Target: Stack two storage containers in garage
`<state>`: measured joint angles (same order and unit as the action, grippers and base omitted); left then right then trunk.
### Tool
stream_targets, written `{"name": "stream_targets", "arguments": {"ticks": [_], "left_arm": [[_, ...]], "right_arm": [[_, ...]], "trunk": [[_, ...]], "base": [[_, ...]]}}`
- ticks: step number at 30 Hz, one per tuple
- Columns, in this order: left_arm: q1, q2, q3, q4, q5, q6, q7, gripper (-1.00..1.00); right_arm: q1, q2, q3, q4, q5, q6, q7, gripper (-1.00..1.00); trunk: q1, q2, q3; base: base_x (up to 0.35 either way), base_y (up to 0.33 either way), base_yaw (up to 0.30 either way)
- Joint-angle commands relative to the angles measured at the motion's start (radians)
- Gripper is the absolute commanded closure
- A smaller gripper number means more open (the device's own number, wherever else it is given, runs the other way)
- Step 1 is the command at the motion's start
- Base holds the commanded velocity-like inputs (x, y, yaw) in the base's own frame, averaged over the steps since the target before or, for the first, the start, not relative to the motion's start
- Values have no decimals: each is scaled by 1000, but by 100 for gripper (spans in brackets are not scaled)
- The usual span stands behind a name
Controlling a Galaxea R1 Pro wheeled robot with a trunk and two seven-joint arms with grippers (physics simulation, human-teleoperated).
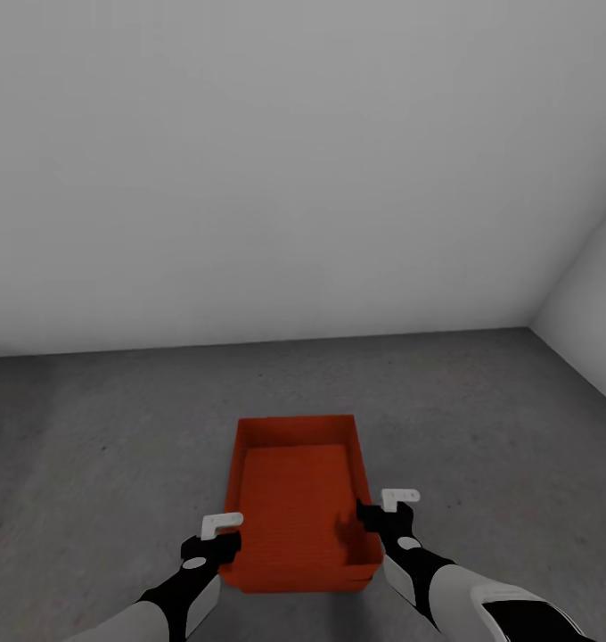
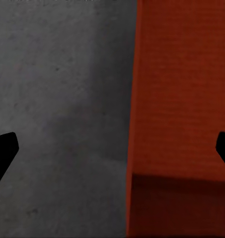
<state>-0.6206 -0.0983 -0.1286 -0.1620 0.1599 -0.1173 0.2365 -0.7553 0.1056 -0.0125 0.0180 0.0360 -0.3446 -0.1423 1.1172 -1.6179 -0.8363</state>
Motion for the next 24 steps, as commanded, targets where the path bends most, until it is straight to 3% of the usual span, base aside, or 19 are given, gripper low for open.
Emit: {"name": "stream_targets", "arguments": {"ticks": [1, 24], "left_arm": [[-1, 0, -8, 1, 10, -4, 4, -100], [-1, 0, -9, 2, 9, -4, 3, -100]], "right_arm": [[-1, 0, -1, 2, 4, -4, -5, -100], [-1, 0, -1, 2, 4, -3, -5, -100]], "trunk": [[-4, 7, 3], [-92, 168, 75]], "base": [[0, 0, 0], [0, 0, 0]]}}
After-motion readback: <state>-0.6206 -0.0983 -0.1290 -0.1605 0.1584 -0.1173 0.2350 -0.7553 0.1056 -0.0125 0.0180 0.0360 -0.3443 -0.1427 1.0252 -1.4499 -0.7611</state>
